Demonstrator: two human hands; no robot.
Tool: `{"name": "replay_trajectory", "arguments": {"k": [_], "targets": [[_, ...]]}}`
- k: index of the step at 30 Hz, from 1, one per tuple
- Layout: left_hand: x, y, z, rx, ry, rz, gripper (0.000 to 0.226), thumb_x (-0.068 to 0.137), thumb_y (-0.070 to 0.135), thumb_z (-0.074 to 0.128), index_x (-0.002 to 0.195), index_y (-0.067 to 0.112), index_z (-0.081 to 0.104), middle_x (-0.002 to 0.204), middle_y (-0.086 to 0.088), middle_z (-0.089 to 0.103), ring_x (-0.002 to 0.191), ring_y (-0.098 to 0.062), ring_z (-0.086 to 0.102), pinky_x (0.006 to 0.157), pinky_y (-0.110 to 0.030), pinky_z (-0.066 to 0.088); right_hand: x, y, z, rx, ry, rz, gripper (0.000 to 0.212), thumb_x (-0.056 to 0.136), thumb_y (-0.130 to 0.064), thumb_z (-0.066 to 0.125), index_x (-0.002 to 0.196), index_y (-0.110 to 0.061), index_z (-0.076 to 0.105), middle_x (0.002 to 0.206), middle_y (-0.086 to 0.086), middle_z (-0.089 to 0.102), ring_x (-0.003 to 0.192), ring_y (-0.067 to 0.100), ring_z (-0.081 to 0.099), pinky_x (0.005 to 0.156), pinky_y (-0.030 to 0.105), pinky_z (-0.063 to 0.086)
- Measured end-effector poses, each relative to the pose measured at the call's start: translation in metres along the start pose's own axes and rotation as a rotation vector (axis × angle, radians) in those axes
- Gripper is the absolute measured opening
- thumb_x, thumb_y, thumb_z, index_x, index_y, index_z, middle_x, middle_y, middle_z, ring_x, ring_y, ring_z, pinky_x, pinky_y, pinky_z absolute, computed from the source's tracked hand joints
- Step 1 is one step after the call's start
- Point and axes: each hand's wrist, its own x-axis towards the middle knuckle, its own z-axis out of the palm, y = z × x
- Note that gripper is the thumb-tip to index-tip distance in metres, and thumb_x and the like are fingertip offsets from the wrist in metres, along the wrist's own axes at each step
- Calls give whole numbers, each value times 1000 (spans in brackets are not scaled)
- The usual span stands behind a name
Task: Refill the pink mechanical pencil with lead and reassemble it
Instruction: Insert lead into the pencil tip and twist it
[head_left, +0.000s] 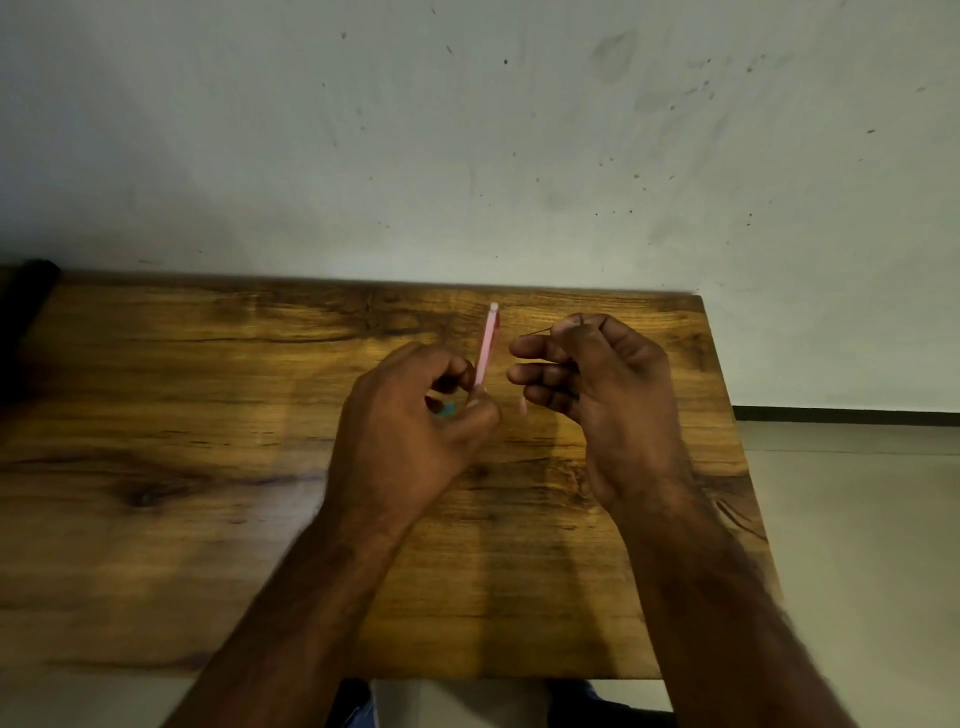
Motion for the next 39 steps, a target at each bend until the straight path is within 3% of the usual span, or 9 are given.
{"name": "replay_trajectory", "arguments": {"k": [6,14,20,39], "targets": [[5,-6,-15,-94,67,64,15,80,35,77,94,34,72,85,24,71,85,5,70,74,-11,56,-2,-2,3,167,-66,5,16,106,-17,50,95,-15,61,93,15,82,73,25,79,63,29,62],[11,-17,-21,-61,62,85,21,77,19,87,92,25,74,90,15,69,85,-4,67,70,-15,55,-1,0,2,230,-51,34,19,106,-19,52,90,-18,63,90,17,81,78,29,80,63,30,63],[13,-19,-20,-66,50,110,24,75,20,87,94,26,75,90,21,65,86,0,66,70,-7,51,-1,-1,1,240,-60,39,18,106,-20,50,92,-18,61,94,19,81,83,31,80,65,30,63],[14,-27,-20,-23,56,84,26,75,18,88,94,31,74,91,19,66,83,1,65,71,-10,53,1,0,3,140,-66,-8,18,106,-13,50,92,-13,61,87,17,81,78,27,80,66,29,63]]}}
